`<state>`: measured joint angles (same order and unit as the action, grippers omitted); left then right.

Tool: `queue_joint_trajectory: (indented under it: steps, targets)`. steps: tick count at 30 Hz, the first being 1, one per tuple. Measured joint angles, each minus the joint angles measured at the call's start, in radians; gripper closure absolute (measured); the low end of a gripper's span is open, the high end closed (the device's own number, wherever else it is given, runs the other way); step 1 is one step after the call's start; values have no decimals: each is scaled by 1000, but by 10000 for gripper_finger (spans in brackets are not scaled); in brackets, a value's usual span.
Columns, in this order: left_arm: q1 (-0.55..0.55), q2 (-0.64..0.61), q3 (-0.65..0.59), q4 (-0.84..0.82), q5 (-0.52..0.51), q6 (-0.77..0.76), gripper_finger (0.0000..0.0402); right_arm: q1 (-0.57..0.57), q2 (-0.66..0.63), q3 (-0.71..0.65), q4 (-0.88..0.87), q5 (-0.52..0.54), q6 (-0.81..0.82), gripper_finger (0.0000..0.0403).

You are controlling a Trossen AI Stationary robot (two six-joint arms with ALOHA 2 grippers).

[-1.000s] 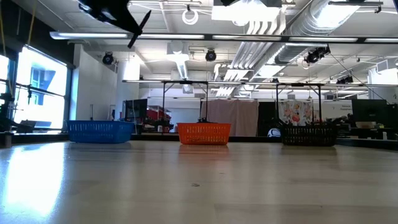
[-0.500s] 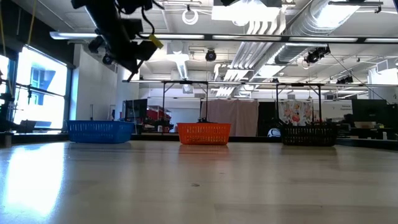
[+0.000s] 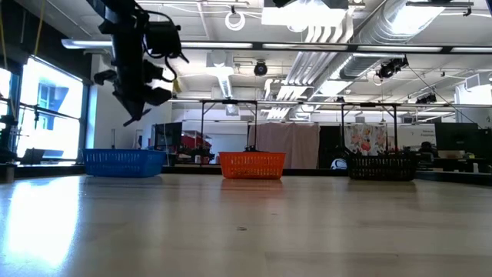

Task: Sort crayons
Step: Put the bottom violet crayon into the blue bin

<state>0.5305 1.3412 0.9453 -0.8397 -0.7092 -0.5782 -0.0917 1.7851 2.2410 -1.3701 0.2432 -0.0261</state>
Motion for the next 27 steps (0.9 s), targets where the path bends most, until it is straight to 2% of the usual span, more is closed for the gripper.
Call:
queue_joint_trajectory:
  steps: [5,13,22,27]
  targets:
    - [44,47,1,-2,104,112,383,0,0,0,0,0,0,304]
    - [46,157,0,-22,235,147,376,0,0,0,0,0,0,304]
    - [38,211,0,-31,279,191,375,0,0,0,0,0,0,304]
    - [38,211,0,-29,282,230,362,0,0,0,0,0,0,304]
